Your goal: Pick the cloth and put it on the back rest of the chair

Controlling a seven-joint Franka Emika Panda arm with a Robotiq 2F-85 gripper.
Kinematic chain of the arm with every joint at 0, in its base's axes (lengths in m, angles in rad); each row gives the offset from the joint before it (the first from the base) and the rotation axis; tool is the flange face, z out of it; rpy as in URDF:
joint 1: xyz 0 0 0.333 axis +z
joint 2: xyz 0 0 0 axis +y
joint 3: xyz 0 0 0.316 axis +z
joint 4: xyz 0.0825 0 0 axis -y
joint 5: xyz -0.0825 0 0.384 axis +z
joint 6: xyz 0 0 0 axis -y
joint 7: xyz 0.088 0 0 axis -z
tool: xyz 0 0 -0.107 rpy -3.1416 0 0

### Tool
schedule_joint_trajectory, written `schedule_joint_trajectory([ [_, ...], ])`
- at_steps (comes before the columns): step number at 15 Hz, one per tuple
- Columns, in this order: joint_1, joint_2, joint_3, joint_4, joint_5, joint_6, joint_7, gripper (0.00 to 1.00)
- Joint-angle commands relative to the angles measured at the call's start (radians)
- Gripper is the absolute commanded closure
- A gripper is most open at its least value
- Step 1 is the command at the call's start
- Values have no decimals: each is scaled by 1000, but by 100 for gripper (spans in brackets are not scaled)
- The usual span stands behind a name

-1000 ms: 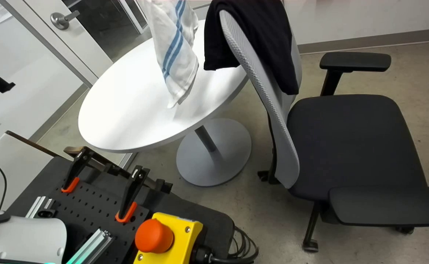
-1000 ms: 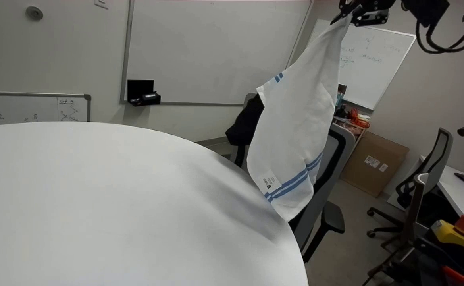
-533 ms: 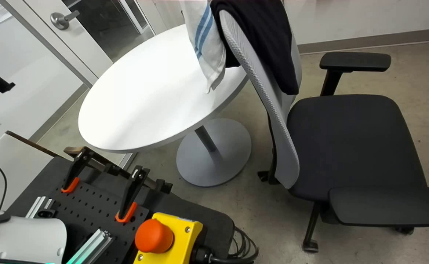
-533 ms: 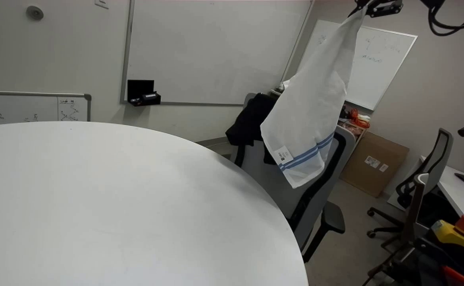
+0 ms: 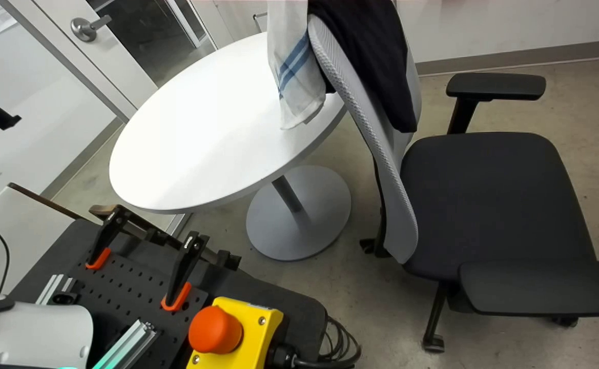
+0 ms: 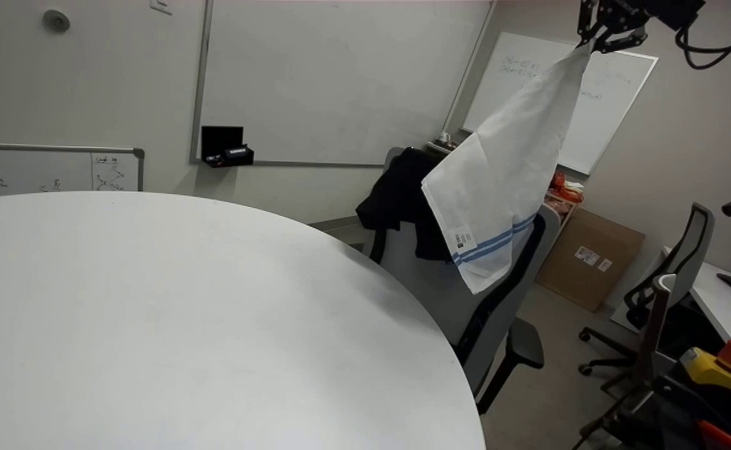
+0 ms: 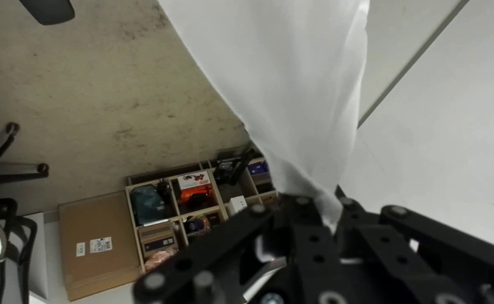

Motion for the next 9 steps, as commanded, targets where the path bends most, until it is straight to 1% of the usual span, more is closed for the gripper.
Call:
schedule_joint_trajectory([
  [1, -33, 48, -17, 69, 72, -37, -53, 99],
  [9, -89, 150, -72, 123, 116, -73, -46, 99],
])
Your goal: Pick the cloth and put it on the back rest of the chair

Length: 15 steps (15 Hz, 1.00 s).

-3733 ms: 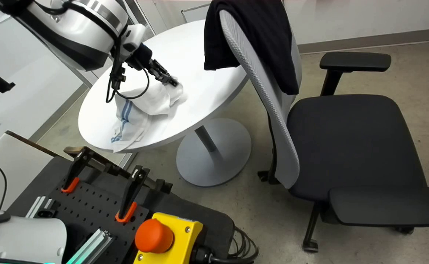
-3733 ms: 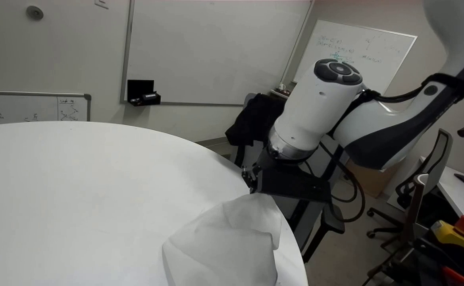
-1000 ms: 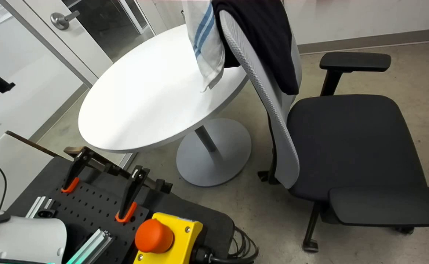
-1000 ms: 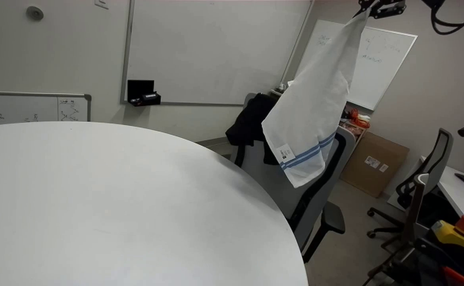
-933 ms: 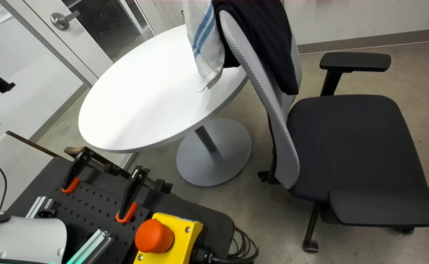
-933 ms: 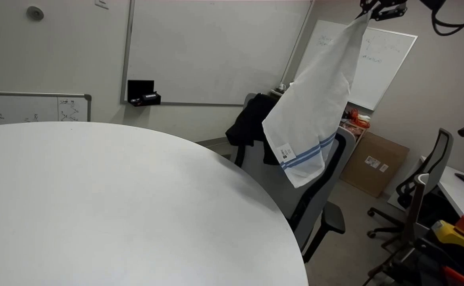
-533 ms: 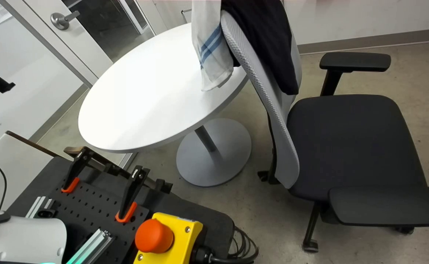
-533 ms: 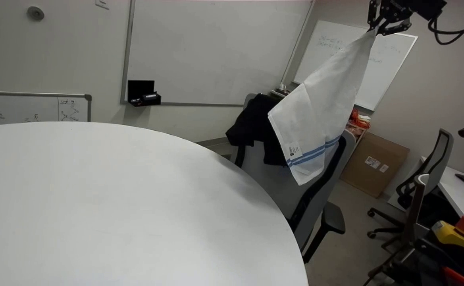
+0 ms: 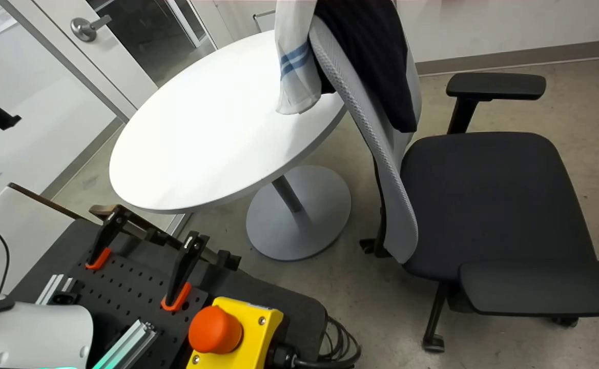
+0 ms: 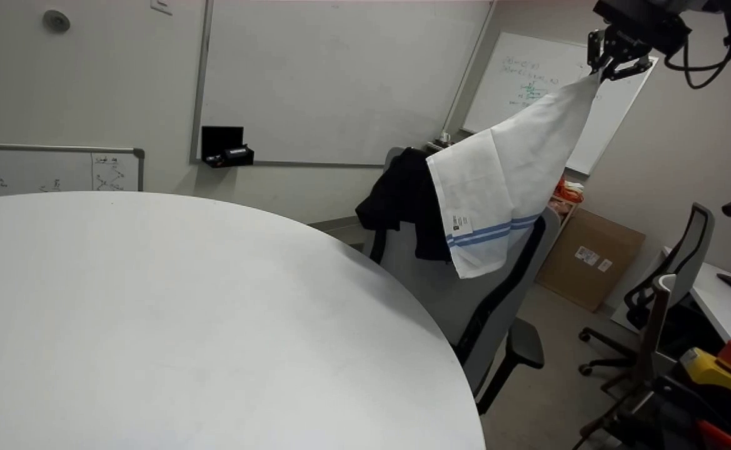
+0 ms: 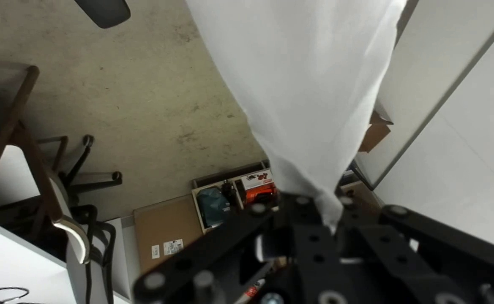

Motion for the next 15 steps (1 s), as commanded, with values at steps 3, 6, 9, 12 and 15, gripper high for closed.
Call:
schedule_joint_trajectory([
  [3, -20, 86, -37, 53, 36, -38, -10, 64],
  [6, -20, 108, -53, 60, 39, -47, -7, 42],
  [9, -15, 122, -59, 71, 38, -57, -7, 19],
  [12, -7, 119, -56, 62, 40, -49, -21, 1],
  [15, 30, 84, -31, -5, 121, -59, -183, 0],
])
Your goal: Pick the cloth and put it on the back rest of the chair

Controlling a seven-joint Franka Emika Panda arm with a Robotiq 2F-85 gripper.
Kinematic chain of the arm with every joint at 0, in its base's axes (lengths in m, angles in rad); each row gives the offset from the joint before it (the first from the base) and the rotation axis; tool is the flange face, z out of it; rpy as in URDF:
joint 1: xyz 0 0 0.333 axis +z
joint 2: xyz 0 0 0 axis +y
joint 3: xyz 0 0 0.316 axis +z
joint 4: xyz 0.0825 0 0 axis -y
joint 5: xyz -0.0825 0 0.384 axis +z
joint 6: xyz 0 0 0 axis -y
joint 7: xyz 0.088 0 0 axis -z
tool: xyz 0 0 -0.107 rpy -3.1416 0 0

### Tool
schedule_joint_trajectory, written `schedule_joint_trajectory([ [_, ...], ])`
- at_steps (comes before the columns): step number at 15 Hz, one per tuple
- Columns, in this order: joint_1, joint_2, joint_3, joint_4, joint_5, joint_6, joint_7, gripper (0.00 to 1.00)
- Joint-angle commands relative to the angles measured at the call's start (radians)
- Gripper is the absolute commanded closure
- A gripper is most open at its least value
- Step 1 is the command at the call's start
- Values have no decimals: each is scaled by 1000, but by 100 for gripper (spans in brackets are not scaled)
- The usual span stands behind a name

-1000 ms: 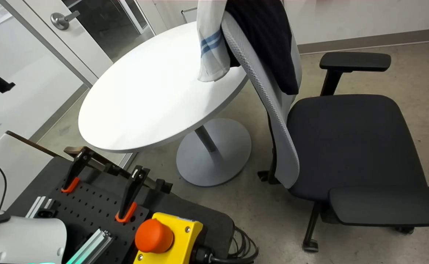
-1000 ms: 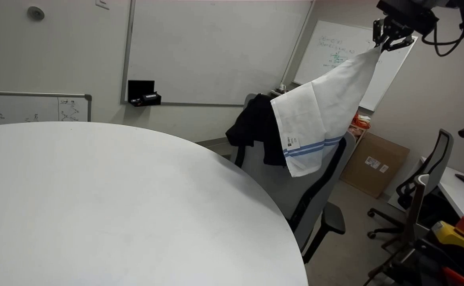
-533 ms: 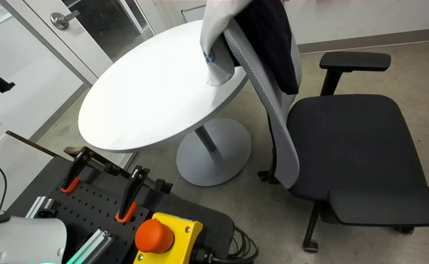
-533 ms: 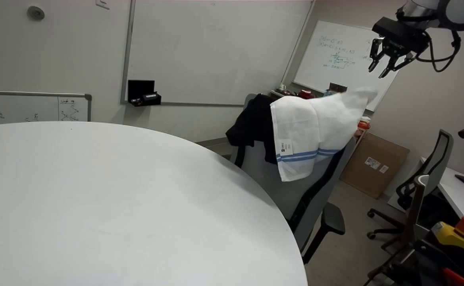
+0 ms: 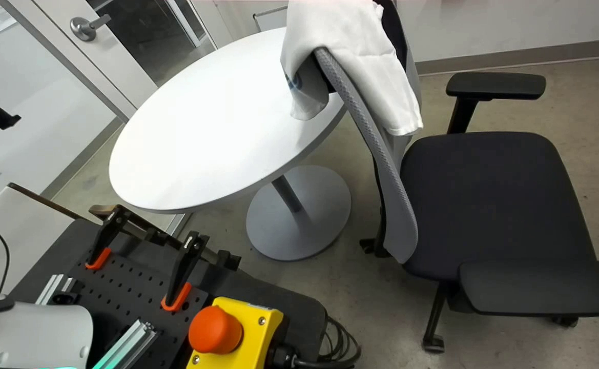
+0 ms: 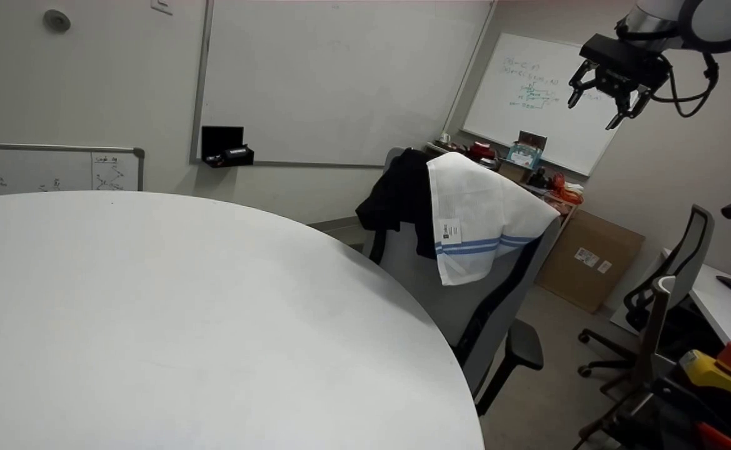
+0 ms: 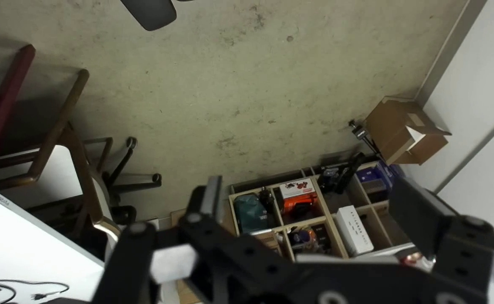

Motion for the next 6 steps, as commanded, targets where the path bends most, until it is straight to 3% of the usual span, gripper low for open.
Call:
schedule_joint_trajectory([
  [1, 50, -31, 29, -58, 113, -26, -190, 0],
  [3, 83, -46, 61, -109, 129, -41, -240, 0],
  [4, 58, -7, 39, -57, 96, -13, -175, 0],
  [6, 80, -11, 61, -86, 103, -22, -190, 0],
])
